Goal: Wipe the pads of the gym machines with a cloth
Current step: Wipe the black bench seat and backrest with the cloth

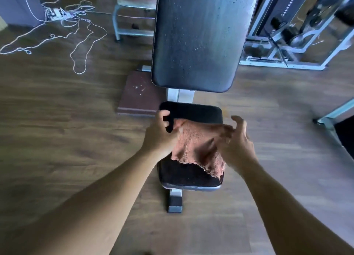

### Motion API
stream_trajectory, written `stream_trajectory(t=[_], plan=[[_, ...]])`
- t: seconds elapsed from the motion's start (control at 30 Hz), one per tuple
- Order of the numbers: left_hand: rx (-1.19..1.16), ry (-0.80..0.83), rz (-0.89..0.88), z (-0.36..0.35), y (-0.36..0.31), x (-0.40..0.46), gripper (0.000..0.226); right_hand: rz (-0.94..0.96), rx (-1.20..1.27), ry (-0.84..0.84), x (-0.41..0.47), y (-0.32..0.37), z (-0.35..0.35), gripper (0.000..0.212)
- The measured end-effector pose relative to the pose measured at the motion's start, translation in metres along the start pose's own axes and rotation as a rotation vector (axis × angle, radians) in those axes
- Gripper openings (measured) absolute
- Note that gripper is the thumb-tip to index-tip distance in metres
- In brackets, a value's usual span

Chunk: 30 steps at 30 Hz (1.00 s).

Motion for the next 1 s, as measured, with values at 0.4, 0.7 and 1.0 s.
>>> stream_trajectory(t=[0.4, 0.7, 1.0], plan=[[0.812, 0.053, -0.402, -0.050, 0.057, 0.061, 0.067, 0.173, -0.549, 0.217, 0.049, -0.030, -0.096, 0.057], [0.856, -0.057, -0.374, -0.078, 0.063, 0.079, 0.068, 0.234, -0.643, 0.215, 0.105, -0.059, -0.088, 0.070], [0.841, -0.183, -0.362, -0.081, 0.067, 0.082, 0.060, 0.302, -0.671, 0.266, 0.157, -0.048, -0.084, 0.069]])
Point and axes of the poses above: each hand's wrist, its own x-axis towards the middle knuckle, its own z-axis out of the back of the hand, y = z × x, the point moved 1 cm from there along x, towards the middle knuckle, and after that the axes turned 6 degrees about x, right-handed, at the moved point
